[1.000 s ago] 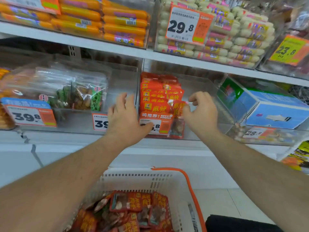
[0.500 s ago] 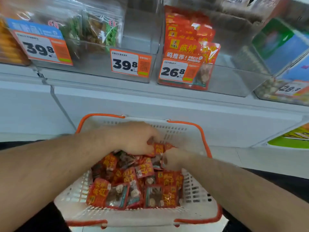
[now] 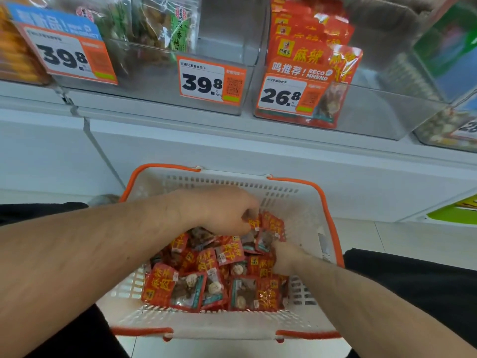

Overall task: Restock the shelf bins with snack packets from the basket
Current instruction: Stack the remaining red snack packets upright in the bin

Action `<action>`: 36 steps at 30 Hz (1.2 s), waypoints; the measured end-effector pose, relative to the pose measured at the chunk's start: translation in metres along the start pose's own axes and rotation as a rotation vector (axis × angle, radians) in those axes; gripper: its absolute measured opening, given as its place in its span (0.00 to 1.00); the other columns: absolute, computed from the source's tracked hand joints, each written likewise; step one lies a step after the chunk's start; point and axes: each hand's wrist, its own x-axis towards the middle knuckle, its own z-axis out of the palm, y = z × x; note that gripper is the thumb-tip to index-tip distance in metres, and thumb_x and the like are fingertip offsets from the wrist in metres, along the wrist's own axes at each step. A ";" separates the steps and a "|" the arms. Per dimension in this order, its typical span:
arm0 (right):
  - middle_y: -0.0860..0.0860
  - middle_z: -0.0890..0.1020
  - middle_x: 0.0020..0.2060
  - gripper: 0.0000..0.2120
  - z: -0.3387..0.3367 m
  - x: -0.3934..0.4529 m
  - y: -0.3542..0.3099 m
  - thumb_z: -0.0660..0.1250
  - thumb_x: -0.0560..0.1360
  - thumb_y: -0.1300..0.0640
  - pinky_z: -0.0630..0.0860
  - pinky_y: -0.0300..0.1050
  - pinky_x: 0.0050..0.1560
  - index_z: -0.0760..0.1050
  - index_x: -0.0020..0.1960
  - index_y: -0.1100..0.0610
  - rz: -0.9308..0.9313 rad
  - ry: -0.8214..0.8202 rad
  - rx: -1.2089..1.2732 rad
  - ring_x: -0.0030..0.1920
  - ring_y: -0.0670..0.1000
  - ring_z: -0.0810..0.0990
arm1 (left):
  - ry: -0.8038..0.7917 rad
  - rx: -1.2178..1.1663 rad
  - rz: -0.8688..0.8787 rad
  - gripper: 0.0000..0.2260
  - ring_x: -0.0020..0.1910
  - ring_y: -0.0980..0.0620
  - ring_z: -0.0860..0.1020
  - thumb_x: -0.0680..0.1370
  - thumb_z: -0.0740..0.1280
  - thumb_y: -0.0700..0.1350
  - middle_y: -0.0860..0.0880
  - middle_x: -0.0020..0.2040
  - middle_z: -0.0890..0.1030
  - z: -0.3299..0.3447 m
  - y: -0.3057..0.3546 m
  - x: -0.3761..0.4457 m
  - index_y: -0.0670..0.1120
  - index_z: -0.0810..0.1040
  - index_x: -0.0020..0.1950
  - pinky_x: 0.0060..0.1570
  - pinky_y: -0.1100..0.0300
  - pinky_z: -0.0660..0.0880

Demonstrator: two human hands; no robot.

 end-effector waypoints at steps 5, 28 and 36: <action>0.53 0.81 0.51 0.10 0.005 -0.004 -0.002 0.66 0.75 0.58 0.77 0.44 0.46 0.76 0.56 0.52 -0.018 0.025 -0.007 0.50 0.55 0.80 | -0.013 0.014 -0.008 0.14 0.56 0.51 0.76 0.80 0.64 0.50 0.52 0.60 0.78 0.002 0.001 -0.001 0.51 0.75 0.66 0.58 0.51 0.76; 0.54 0.79 0.36 0.05 -0.211 -0.120 -0.024 0.66 0.79 0.62 0.75 0.48 0.42 0.75 0.45 0.58 -0.519 0.200 0.498 0.35 0.49 0.79 | 0.419 -0.667 -0.161 0.14 0.50 0.54 0.81 0.72 0.76 0.49 0.52 0.52 0.83 -0.010 -0.013 0.007 0.52 0.79 0.55 0.55 0.56 0.77; 0.50 0.79 0.34 0.06 -0.223 -0.155 -0.023 0.72 0.74 0.57 0.70 0.42 0.34 0.78 0.50 0.57 -0.671 0.231 0.989 0.31 0.48 0.73 | 0.597 -1.126 0.032 0.06 0.37 0.59 0.81 0.74 0.73 0.37 0.53 0.39 0.85 -0.049 0.012 -0.008 0.47 0.83 0.47 0.39 0.66 0.75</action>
